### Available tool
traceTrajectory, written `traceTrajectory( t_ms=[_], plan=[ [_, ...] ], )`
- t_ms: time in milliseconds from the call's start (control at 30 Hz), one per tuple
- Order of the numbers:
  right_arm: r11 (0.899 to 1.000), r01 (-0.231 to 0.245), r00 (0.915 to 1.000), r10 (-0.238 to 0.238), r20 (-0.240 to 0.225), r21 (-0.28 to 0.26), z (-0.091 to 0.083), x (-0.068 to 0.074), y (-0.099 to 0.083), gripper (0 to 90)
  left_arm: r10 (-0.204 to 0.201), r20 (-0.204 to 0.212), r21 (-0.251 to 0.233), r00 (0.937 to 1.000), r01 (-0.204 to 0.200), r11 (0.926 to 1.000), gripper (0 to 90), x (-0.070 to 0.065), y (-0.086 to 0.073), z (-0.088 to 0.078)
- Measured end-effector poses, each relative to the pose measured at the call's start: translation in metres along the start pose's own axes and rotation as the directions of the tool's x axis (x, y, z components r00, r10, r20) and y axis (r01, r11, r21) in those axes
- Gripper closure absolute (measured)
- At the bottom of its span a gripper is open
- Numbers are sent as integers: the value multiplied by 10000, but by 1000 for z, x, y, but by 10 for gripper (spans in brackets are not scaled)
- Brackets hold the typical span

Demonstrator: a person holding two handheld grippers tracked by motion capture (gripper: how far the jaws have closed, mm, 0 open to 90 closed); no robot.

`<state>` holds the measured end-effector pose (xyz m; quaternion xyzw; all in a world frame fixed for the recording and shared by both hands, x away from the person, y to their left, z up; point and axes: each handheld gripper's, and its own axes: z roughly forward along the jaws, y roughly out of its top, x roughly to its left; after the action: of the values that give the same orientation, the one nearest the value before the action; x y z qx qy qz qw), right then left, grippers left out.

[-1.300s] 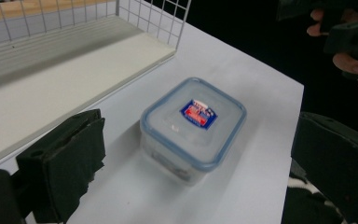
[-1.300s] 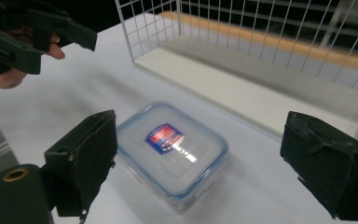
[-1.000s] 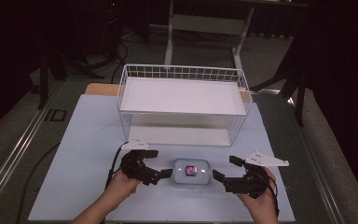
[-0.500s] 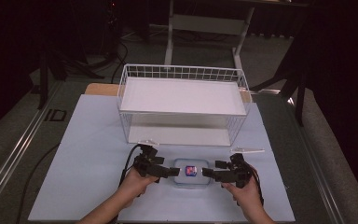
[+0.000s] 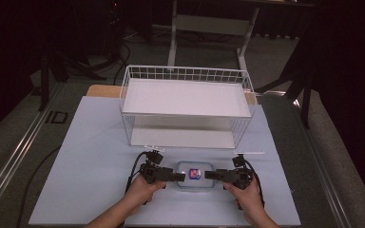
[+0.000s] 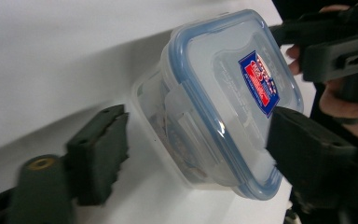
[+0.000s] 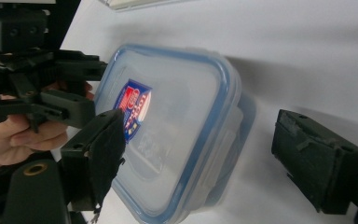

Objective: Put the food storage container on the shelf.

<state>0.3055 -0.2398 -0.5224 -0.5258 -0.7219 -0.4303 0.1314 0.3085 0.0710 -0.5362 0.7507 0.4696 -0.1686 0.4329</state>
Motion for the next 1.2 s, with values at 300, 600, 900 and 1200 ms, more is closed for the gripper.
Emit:
traceTrajectory(
  t_ms=[300,600,900,1200],
  plan=[
    [9976,-456,9980,477,-405,512,6,-1,-6,325,-76,234,-67,9997,78,9999,421,-6,-1,-3],
    [9938,-997,9939,1018,-414,486,-1,-2,-6,431,-236,32,176,9997,235,9996,440,-11,0,-4],
    [9997,-199,9998,200,-73,108,-7,10,-17,449,566,-424,-356,9975,-581,9977,496,-25,-13,-10],
    [9995,255,9995,-252,172,-186,-11,19,-25,455,947,-770,-653,9925,-998,9929,515,-33,-22,-12]
  ],
)
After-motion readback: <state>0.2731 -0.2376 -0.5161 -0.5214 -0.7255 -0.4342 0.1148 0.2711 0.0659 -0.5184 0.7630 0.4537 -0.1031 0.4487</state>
